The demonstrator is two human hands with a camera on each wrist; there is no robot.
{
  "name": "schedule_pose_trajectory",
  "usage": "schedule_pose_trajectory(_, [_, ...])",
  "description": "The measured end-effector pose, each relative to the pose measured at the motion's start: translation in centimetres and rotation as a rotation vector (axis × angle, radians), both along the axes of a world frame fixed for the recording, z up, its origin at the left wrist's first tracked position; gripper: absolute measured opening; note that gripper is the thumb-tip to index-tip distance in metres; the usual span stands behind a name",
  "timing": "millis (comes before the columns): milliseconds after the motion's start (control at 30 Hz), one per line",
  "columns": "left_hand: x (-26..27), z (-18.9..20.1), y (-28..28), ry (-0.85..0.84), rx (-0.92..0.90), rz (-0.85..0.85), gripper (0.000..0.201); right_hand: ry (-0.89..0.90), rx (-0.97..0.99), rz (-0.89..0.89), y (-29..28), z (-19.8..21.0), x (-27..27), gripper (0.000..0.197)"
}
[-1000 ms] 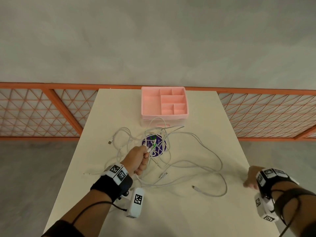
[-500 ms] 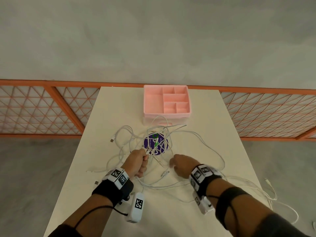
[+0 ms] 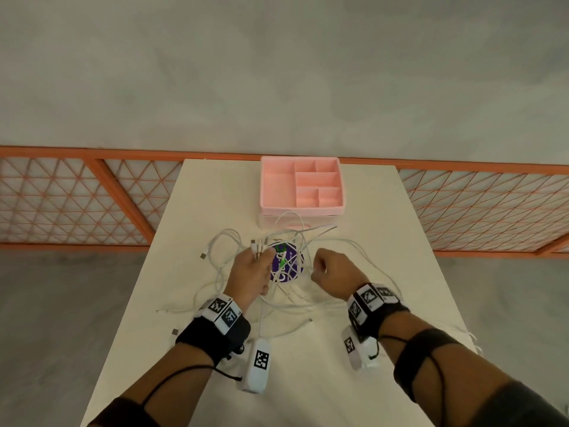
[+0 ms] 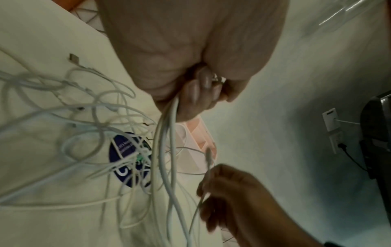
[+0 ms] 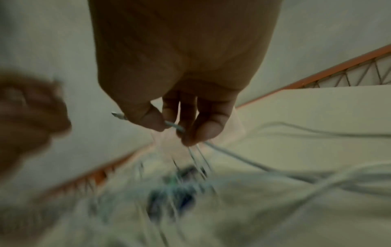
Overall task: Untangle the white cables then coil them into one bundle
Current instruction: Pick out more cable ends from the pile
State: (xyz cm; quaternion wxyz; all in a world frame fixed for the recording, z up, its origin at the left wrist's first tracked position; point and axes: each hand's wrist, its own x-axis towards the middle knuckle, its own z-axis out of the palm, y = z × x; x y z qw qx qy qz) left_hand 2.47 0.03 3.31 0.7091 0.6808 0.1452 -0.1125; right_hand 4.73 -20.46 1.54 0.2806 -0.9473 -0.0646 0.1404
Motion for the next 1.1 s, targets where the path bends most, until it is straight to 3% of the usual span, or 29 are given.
schedule_pose_trajectory(167, [1.3, 1.9, -2.1, -0.144, -0.092, 0.102, 0.034, 0.031, 0.664, -0.193, 0.7, 6.7, 1.4, 0.006])
schedule_pose_trajectory(333, [1.2, 3.7, -4.1, -0.152, -0.291, 0.004, 0.021, 0.228, 1.251, -0.204, 2.0, 10.0, 1.1, 0.011])
schedule_pose_trajectory(433, [0.8, 3.7, -4.5, -0.122, -0.319, -0.09, 0.022, 0.199, 1.377, -0.255, 1.8, 11.1, 1.7, 0.011])
schedule_pose_trajectory(600, [-0.3, 1.7, -4.6, -0.087, -0.193, -0.274, 0.026, -0.027, 1.465, -0.394, -0.9, 13.3, 3.2, 0.013])
schedule_pose_trajectory(800, [-0.4, 0.3, -3.5, -0.064, -0.093, -0.211, 0.026, -0.241, 1.49, -0.636, -5.4, 13.8, 4.1, 0.021])
schedule_pose_trajectory(867, [0.1, 0.6, -3.2, -0.056, -0.09, -0.128, 0.023, -0.236, 1.429, -0.754, -6.4, 12.6, 3.9, 0.014])
schedule_pose_trajectory(933, [0.8, 1.2, -3.0, -0.063, -0.104, -0.065, 0.022, -0.128, 1.27, -0.846, -6.8, 11.0, 3.4, 0.003])
schedule_pose_trajectory(1033, [2.0, 2.5, -2.9, -0.129, -0.094, -0.041, 0.023, 0.031, 0.843, -0.847, -6.2, 8.9, 2.1, 0.029])
schedule_pose_trajectory(1100, [2.6, 3.1, -2.9, -0.185, -0.058, -0.067, 0.022, -0.087, 0.517, -0.701, -4.7, 8.6, 1.3, 0.04])
